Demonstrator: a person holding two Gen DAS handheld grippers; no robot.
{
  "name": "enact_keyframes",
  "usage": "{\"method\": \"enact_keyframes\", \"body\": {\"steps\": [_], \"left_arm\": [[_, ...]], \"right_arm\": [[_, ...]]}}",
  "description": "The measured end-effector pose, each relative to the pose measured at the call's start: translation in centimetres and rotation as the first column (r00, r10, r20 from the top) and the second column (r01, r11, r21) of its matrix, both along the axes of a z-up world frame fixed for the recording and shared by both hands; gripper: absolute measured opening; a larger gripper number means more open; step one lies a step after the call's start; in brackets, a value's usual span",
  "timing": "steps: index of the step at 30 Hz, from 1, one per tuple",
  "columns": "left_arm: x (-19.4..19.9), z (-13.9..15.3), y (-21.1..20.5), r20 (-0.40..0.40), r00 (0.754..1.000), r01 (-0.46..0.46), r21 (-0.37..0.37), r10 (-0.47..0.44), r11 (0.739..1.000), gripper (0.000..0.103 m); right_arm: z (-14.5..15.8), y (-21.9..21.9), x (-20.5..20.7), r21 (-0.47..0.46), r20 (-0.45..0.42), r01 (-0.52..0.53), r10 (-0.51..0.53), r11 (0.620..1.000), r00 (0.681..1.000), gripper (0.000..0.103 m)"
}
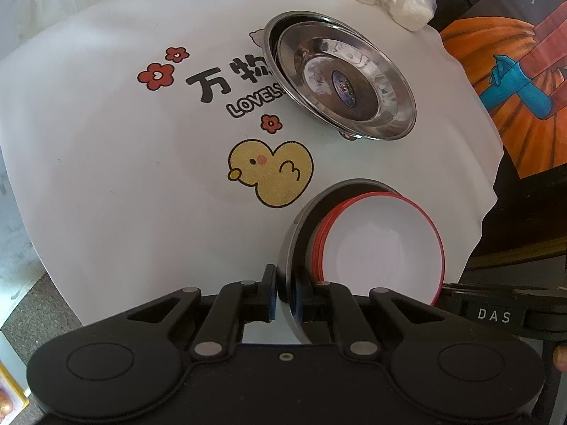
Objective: Organize plates and bowls
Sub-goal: 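Lift the steel bowl with both tools and carry it over the plate stack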
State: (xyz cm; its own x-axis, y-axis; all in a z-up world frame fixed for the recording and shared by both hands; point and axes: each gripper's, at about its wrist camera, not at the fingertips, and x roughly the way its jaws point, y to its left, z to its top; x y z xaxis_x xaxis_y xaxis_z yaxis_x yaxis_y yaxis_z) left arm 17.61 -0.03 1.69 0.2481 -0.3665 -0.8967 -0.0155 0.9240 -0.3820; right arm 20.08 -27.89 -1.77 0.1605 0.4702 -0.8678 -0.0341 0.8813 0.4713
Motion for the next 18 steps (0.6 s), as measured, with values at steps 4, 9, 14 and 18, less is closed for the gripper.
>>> {"method": "enact_keyframes", "body": {"steps": [4, 9, 14, 18], "left_arm": [[0.2, 0.1, -0.1, -0.001, 1.0, 0.005, -0.012, -0.005, 1.0, 0.008], [0.8, 1.2, -0.3, 0.033, 0.999, 0.002, -0.042, -0.001, 0.999, 0.008], [2.1, 2.6, -1.0, 0.072, 0.997, 0.001, -0.065, 0.004, 0.998, 0.008], [3.8, 3.2, -1.4, 0.091, 0.996, -0.009, -0.1, 0.018, 0.995, 0.007]], "right_arm": [[0.2, -0.3, -0.1, 0.009, -0.007, 0.016, -0.016, 1.0, 1.0, 0.013], [1.4, -1.2, 0.2, 0.033, 0.021, 0.037, -0.037, 0.999, 0.999, 0.013], [3.0, -2.5, 1.2, 0.053, 0.065, 0.059, -0.063, 0.997, 0.996, 0.013], [3.8, -3.2, 2.1, 0.061, 0.098, 0.092, -0.098, 0.994, 0.99, 0.014]]}}
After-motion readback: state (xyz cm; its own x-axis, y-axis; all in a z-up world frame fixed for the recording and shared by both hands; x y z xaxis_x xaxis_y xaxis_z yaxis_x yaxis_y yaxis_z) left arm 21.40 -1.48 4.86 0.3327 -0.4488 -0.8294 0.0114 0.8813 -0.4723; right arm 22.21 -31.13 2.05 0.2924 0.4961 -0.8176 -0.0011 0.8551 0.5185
